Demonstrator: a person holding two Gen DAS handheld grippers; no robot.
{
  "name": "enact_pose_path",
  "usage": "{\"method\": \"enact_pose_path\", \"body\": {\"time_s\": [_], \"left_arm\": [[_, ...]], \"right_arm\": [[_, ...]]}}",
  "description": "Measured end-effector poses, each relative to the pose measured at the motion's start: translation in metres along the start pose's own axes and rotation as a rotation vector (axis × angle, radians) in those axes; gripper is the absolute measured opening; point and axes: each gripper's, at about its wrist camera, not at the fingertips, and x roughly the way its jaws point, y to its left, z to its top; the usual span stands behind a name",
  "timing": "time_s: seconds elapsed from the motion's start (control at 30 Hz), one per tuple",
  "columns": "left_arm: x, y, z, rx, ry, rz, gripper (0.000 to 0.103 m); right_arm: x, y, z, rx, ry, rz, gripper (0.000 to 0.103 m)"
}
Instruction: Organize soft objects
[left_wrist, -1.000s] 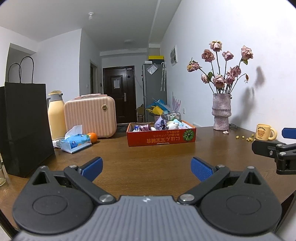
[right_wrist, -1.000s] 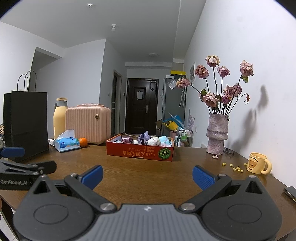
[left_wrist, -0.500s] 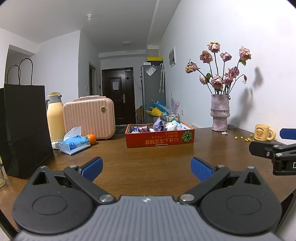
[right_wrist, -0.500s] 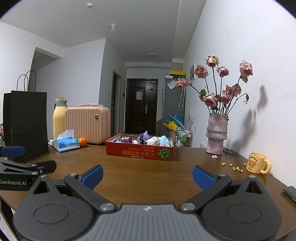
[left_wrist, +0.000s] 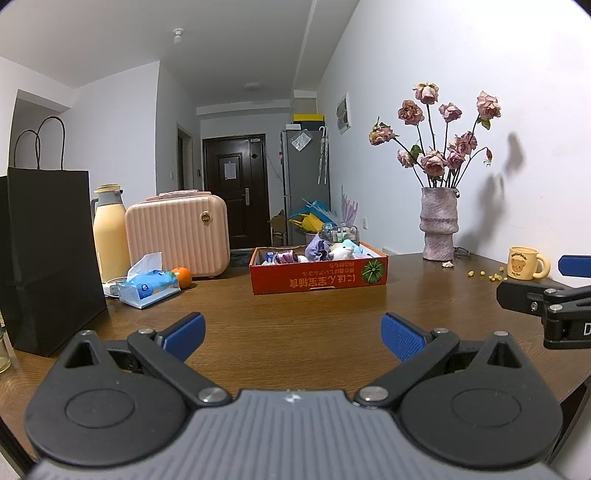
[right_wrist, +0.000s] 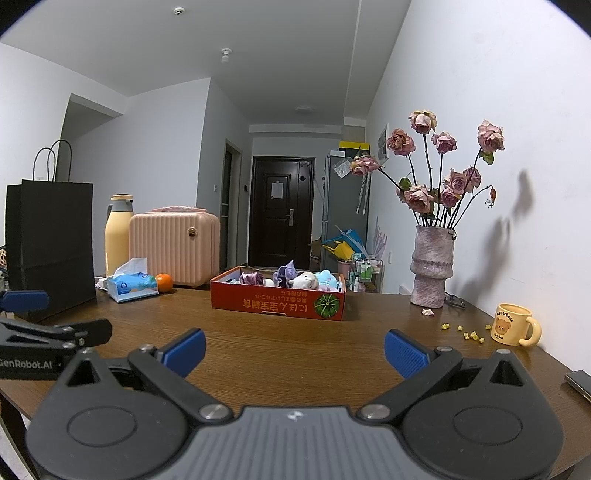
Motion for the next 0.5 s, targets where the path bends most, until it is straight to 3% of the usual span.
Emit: {"method": "enact_pose_path", "body": {"time_s": [0.5], "left_arm": [[-0.0008, -0.0015, -0.0009, 0.008, -0.004, -0.006, 0.103]], "right_arm": [[-0.0005, -0.0030, -0.0017, 0.001, 0.001, 0.000, 0.103]]}}
